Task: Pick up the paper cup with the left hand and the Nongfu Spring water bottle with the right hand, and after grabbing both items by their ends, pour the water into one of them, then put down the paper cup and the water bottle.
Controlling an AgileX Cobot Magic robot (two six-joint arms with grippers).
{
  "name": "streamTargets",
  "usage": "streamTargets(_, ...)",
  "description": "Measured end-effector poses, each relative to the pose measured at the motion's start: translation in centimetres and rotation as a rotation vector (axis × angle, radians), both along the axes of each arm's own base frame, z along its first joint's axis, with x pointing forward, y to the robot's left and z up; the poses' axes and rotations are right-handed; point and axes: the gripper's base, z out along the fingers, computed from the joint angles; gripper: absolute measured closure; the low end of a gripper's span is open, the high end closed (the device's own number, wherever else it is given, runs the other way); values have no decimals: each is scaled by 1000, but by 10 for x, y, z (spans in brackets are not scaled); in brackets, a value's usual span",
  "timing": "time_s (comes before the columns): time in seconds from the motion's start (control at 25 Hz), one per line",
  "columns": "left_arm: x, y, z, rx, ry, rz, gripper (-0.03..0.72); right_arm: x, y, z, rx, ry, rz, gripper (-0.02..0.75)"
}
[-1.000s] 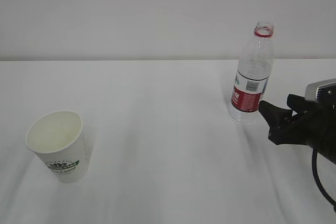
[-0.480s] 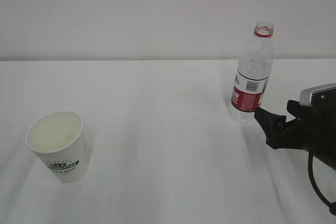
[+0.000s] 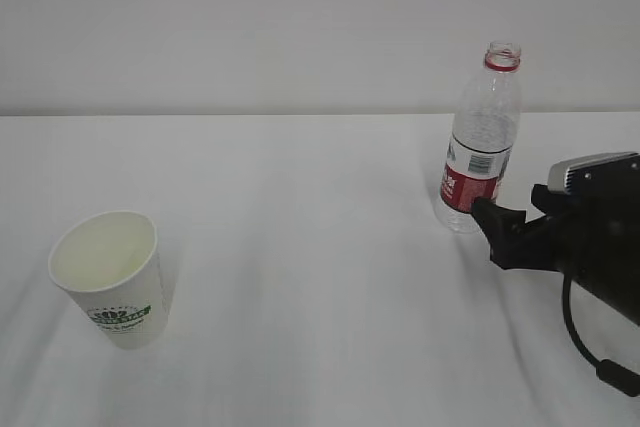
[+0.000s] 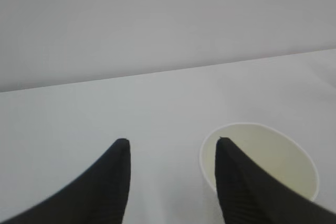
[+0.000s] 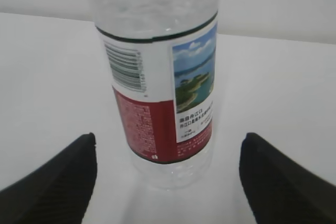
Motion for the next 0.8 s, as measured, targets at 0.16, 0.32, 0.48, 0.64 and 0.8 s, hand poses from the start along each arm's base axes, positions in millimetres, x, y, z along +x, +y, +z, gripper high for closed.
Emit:
streamTargets(0.16,0,0,0,0,0,0,307,8,1,-7,0,6,-2,93)
streamTargets(0.32,0,0,0,0,0,0,307,15,2,-8,1,-5,-2,93)
streamTargets(0.48,0,0,0,1,0,-4,307,20,2,-6,3,-23,-2,93)
streamTargets(0.64,0,0,0,2,-2,-6,307,25,3,-4,4,-38,0,93)
streamTargets(0.8,0,0,0,2,-2,-6,307,29,3,-4,6,-48,0,93)
